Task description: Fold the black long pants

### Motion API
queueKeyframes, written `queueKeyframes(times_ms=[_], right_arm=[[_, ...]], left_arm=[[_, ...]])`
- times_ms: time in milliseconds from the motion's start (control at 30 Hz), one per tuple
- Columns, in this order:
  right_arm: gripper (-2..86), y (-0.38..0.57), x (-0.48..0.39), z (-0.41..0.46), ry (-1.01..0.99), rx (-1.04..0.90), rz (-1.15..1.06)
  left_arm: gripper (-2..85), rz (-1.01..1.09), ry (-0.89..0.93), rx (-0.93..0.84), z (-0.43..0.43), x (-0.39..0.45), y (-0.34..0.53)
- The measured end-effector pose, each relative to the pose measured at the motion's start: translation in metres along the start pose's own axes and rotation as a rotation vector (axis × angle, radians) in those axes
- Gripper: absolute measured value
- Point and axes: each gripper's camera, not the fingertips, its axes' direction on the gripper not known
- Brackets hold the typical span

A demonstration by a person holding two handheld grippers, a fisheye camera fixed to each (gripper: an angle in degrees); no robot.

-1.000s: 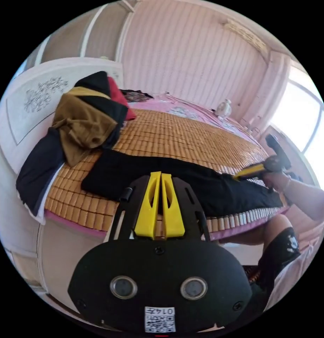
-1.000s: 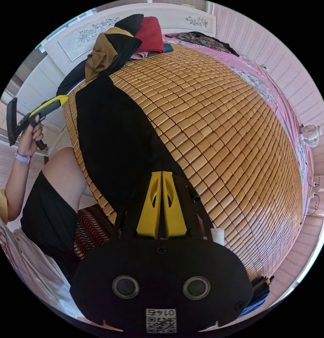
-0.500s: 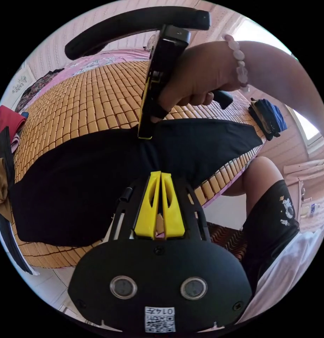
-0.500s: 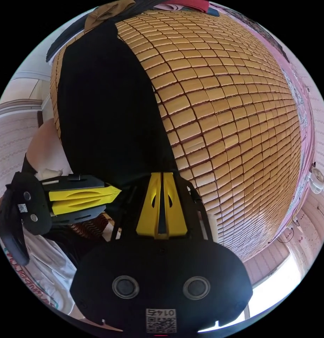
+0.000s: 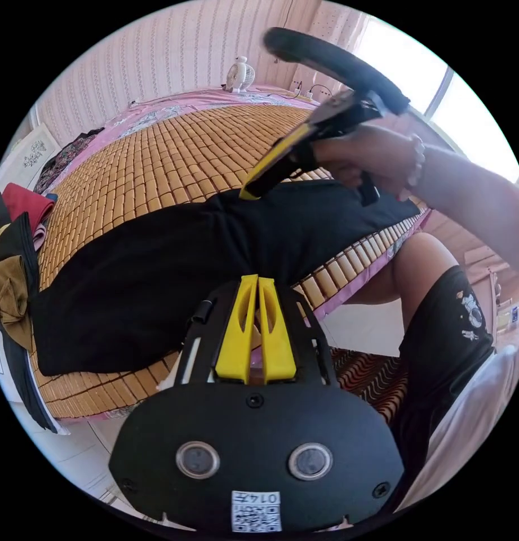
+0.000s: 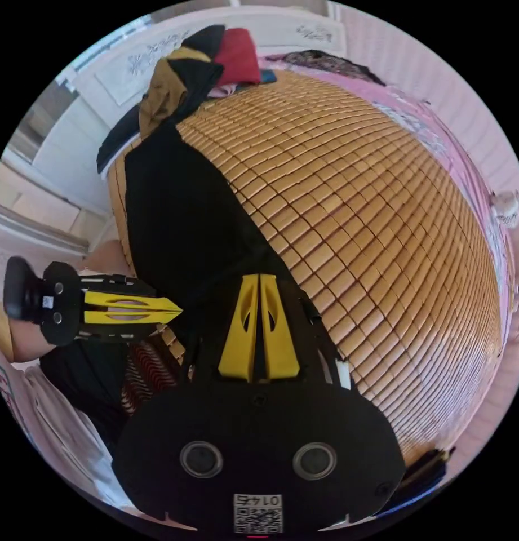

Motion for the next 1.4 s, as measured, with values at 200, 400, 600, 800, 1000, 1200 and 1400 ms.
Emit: queueKeyframes(times_ms=[200, 400, 600, 800, 1000, 1200, 1400], right_arm=[[11.7, 0.202, 0.08, -0.091, 0.273, 0.25, 0.495], [16.4, 0.362, 0.156, -0.115, 0.38, 0.124, 1.006], [12.2, 0.401, 0.155, -0.112, 0.315, 0.107, 0.929], [5.0, 0.435, 0.15, -0.128, 0.217, 0.114, 0.853], [3.4, 0.489, 0.146, -0.206, 0.253, 0.384, 0.89], [3.4, 0.5, 0.099, -0.33, 0.295, 0.75, 0.729], [6.1, 0.393, 0.021, -0.309, -0.013, 0.733, 0.325]], left_arm=[[-1.0, -0.062, -0.034, 0.055, -0.019, -0.01, 0.004], [-1.0, -0.144, -0.078, 0.0, -0.016, -0.026, 0.001], [-1.0, -0.19, -0.097, -0.038, -0.001, -0.036, -0.007], [-1.0, -0.177, -0.079, -0.073, 0.001, -0.043, -0.017], [-1.0, -0.124, -0.007, -0.099, 0.011, -0.035, -0.041], [-1.0, 0.046, 0.244, -0.008, 0.046, 0.028, -0.094], [-1.0, -0.083, 0.595, 0.139, 0.025, 0.022, -0.109]])
